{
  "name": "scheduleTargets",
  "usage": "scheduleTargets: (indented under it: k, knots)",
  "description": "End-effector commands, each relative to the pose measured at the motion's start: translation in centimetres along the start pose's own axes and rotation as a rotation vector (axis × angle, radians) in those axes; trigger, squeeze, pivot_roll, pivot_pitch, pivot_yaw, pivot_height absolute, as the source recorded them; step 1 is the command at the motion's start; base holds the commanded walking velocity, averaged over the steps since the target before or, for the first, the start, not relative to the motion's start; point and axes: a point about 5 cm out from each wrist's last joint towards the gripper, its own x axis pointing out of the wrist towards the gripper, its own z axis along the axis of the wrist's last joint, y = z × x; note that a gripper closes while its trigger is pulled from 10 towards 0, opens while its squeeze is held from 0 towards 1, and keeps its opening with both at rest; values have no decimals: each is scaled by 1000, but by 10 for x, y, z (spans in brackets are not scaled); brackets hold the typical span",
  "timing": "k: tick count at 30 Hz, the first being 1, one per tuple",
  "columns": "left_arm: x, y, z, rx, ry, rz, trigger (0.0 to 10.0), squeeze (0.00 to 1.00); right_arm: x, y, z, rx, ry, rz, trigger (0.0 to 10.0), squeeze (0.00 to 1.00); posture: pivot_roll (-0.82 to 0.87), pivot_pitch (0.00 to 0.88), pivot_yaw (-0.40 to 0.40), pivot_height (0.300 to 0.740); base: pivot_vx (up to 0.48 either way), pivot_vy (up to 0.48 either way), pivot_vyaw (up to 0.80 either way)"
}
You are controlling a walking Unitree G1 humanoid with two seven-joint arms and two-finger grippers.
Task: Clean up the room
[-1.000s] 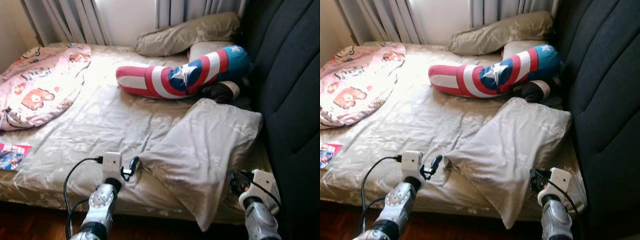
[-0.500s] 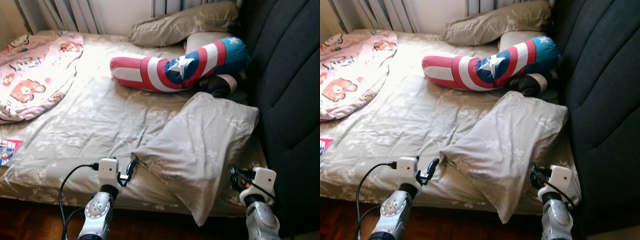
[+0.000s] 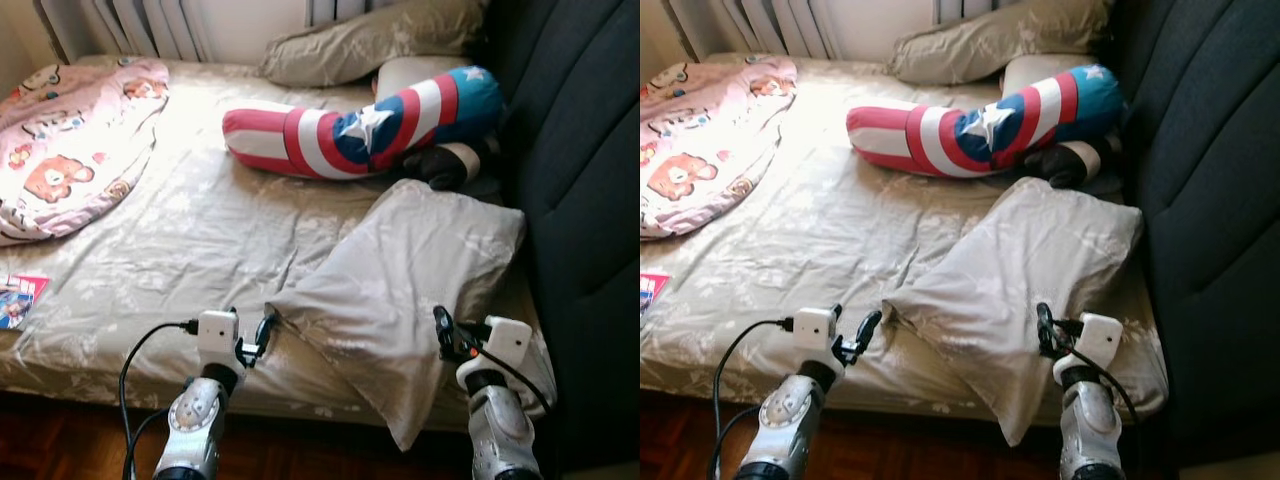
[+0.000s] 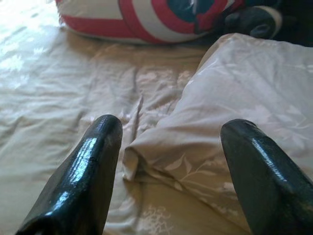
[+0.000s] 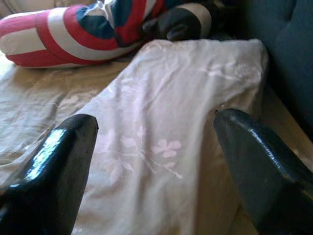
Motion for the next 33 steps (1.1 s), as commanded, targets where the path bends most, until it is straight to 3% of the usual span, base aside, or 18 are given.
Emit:
scheduleTargets:
  k: [1, 3, 8, 15, 33]
  knots:
    - [-5, -1, -7, -8, 34, -8, 10000, 0, -4, 0, -3, -11, 7, 3, 10000, 0, 5, 109, -12, 740, 0, 0, 0]
    - [-7, 0, -9, -39, 39, 11, 10000, 0, -5, -3, -2, 3, 0, -11, 10000, 0, 23, 93, -27, 740, 0, 0, 0]
    - [-8, 8, -8, -35, 34, 50, 10000, 0, -10, -8, -5, 27, 8, -54, 10000, 0, 16, 56, -28, 740, 0, 0, 0]
    - [-9, 7, -11, -46, 52, 51, 10000, 0, -18, -16, -9, 31, 17, -83, 10000, 0, 2, 45, -23, 740, 0, 0, 0]
    - [-6, 7, -5, -38, 38, 39, 10000, 0, -19, -10, -14, 43, 54, -55, 10000, 0, 12, 125, -35, 740, 0, 0, 0]
